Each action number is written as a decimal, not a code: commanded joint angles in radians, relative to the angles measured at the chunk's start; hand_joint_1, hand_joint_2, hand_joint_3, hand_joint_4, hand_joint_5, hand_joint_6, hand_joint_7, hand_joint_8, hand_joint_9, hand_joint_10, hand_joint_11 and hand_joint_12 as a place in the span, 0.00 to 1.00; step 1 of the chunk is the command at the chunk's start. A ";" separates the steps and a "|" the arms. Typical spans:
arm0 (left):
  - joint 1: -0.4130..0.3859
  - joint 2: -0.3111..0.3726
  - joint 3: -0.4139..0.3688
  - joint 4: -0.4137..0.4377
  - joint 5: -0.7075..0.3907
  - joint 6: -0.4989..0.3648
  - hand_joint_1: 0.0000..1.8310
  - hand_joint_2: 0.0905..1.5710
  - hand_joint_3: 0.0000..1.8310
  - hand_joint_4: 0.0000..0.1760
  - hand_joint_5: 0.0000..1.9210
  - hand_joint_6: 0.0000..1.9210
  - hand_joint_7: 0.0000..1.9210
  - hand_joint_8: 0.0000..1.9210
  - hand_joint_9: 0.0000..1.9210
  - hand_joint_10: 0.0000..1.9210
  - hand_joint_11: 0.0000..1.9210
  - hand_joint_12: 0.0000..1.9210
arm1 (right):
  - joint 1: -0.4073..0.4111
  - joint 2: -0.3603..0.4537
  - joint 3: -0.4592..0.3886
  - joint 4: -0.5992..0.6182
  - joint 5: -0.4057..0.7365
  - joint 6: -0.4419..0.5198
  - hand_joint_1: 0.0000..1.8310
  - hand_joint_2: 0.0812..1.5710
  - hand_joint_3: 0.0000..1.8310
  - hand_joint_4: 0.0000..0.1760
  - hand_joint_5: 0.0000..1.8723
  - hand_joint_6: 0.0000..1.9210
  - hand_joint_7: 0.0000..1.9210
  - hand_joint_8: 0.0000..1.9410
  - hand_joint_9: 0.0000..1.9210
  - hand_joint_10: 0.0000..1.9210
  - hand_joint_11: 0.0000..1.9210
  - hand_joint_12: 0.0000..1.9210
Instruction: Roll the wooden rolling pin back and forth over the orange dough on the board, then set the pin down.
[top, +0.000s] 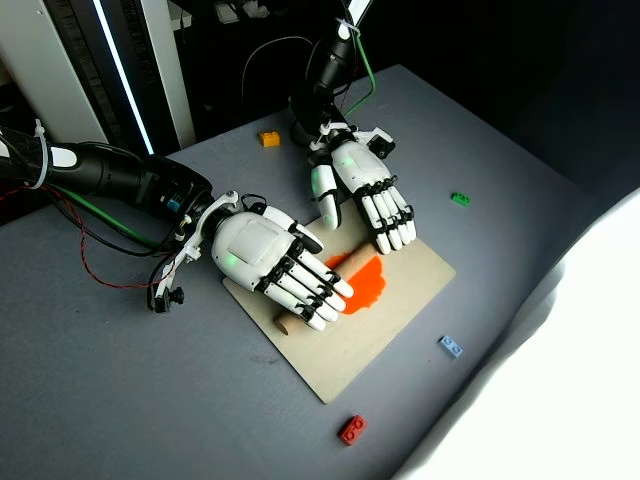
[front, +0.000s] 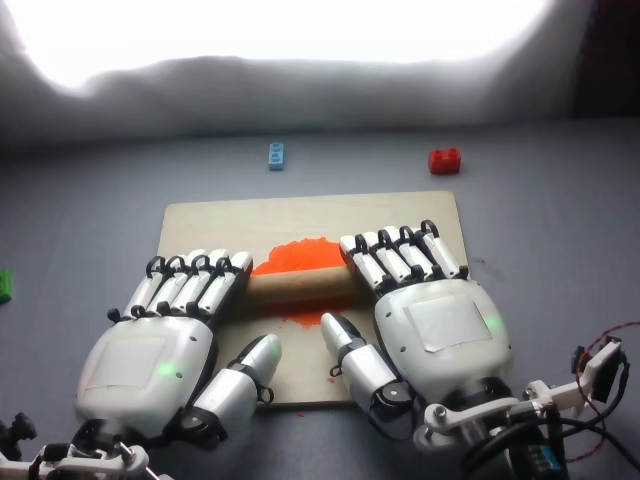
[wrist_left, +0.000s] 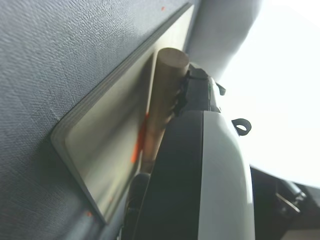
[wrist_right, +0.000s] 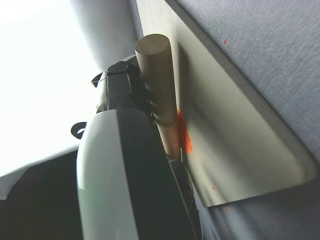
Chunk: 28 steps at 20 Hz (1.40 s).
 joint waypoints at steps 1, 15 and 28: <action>0.011 0.000 -0.007 0.009 -0.012 -0.003 0.00 0.95 0.00 0.00 0.06 0.00 0.10 0.00 0.08 0.00 0.00 0.15 | -0.008 0.001 -0.006 -0.031 0.042 -0.002 0.00 0.91 0.00 0.00 0.16 0.00 0.17 0.00 0.14 0.00 0.00 0.33; 0.012 0.035 -0.063 0.029 -0.015 0.000 0.00 0.94 0.00 0.00 0.09 0.00 0.11 0.00 0.09 0.00 0.00 0.19 | -0.021 0.009 -0.019 -0.052 0.065 -0.007 0.00 0.90 0.00 0.00 0.15 0.00 0.17 0.00 0.14 0.00 0.00 0.32; 0.028 0.046 -0.108 0.046 -0.021 -0.002 0.00 0.94 0.00 0.00 0.09 0.00 0.12 0.00 0.10 0.00 0.00 0.22 | -0.045 0.011 -0.064 -0.053 0.094 -0.033 0.00 0.91 0.00 0.00 0.13 0.00 0.16 0.00 0.14 0.00 0.00 0.32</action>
